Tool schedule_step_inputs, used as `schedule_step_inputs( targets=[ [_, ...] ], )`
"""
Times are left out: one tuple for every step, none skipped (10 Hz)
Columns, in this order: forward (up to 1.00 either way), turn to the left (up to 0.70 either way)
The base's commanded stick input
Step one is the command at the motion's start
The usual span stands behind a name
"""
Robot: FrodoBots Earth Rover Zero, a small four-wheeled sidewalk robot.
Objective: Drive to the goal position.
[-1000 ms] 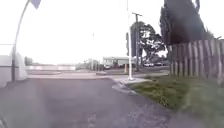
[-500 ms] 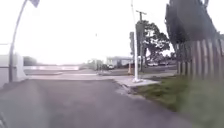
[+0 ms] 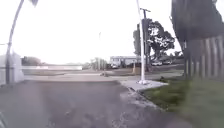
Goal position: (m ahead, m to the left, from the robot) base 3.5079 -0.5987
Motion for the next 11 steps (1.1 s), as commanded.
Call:
schedule_step_inputs(
  targets=[
    [0.46,0.27],
    [0.45,0.27],
    [0.45,0.27],
    [0.45,0.27],
    [0.45,0.27],
    [0.45,0.27],
    [0.45,0.27],
    [0.45,0.27],
    [0.45,0.27],
    [0.45,0.27],
    [0.45,0.27]
  ],
)
